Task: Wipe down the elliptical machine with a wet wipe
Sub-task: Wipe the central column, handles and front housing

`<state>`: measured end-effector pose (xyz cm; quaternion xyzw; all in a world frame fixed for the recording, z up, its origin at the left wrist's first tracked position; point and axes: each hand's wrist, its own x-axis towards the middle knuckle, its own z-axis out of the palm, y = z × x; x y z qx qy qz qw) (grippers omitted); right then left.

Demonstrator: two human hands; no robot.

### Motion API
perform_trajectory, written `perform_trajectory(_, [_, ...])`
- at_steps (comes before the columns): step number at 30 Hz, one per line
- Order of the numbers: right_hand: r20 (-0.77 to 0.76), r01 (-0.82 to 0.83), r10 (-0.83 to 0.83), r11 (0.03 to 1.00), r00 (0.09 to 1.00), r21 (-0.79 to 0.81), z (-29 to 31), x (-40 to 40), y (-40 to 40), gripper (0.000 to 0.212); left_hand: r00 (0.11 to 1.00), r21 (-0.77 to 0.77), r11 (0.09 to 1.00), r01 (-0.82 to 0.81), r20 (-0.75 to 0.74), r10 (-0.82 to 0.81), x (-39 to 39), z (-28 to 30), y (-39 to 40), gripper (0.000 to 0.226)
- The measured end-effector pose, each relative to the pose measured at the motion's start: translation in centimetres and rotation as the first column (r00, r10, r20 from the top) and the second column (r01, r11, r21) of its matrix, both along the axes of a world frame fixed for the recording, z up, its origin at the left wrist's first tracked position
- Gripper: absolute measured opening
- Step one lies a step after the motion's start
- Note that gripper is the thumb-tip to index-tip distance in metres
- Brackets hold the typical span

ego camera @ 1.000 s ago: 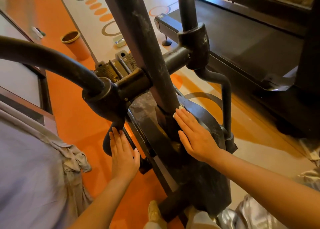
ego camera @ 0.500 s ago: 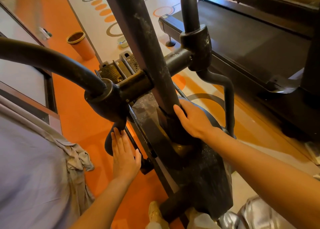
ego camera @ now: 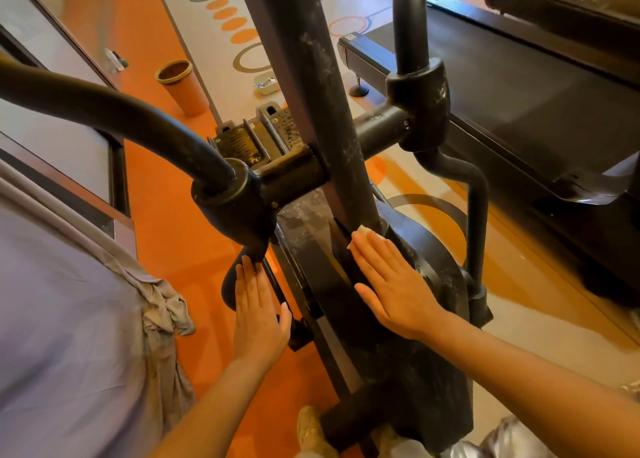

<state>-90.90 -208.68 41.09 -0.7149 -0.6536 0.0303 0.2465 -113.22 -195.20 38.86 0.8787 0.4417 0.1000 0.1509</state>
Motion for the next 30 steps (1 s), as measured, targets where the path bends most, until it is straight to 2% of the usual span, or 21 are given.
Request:
perform_trajectory(4, [0.293, -0.081, 0.077, 0.997, 0.953, 0.002, 2.8, 3.2, 3.9, 0.059, 0.999, -0.014, 1.0, 0.016, 0.028, -0.015, -0.5, 0.3, 0.2, 0.097])
perform_trajectory(8, [0.566, -0.244, 0.207, 0.97, 0.798, -0.011, 5.5, 6.0, 5.3, 0.057, 0.999, -0.02, 0.999, 0.025, 0.034, -0.025, -0.6, 0.3, 0.3, 0.097])
perform_trajectory(10, [0.635, -0.283, 0.198, 0.959, 0.747, 0.034, 7.9, 7.2, 6.3, 0.056, 0.999, -0.025, 0.999, 0.021, 0.026, -0.02, -0.5, 0.3, 0.3, 0.094])
perform_trajectory(12, [0.669, -0.276, 0.146, 0.956, 0.729, 0.093, 10.9, 8.0, 7.7, 0.056, 1.0, -0.03, 0.999, 0.013, 0.003, -0.013, -0.4, 0.5, 0.3, 0.091])
perform_trajectory(14, [0.633, -0.254, 0.108, 0.956, 0.767, 0.145, 12.8, 8.0, 8.6, 0.056, 1.0, -0.027, 1.0, 0.008, 0.006, -0.008, -0.2, 0.8, 0.2, 0.09])
perform_trajectory(16, [0.574, -0.237, 0.119, 0.962, 0.81, 0.134, 12.3, 7.5, 8.4, 0.058, 1.0, -0.037, 0.999, 0.002, 0.021, -0.001, -0.1, 1.2, 0.0, 0.09])
perform_trajectory(18, [0.553, -0.258, 0.181, 0.964, 0.813, 0.064, 10.2, 7.2, 7.3, 0.058, 1.0, -0.038, 0.999, 0.009, 0.027, -0.008, 0.0, 1.6, -0.2, 0.09])
perform_trajectory(22, [0.638, -0.337, 0.348, 0.93, 0.687, -0.145, 7.5, 8.0, 5.3, 0.056, 0.998, -0.049, 0.999, -0.003, 0.055, 0.006, 0.1, 2.4, -0.4, 0.089])
perform_trajectory(24, [0.665, -0.386, 0.403, 0.904, 0.629, -0.183, 8.0, 8.5, 5.4, 0.054, 0.997, -0.036, 0.999, -0.009, 0.081, 0.012, 0.0, 2.9, -0.4, 0.087])
perform_trajectory(27, [0.74, -0.415, 0.331, 0.906, 0.585, -0.077, 11.4, 9.3, 6.8, 0.052, 0.995, 0.026, 1.0, 0.004, 0.103, -0.007, 0.4, 3.8, -0.5, 0.084])
perform_trajectory(30, [0.746, -0.346, 0.168, 0.934, 0.644, 0.089, 15.4, 9.1, 8.7, 0.053, 0.988, 0.231, 0.971, 0.067, 0.117, -0.096, 1.0, 4.9, -0.6, 0.078])
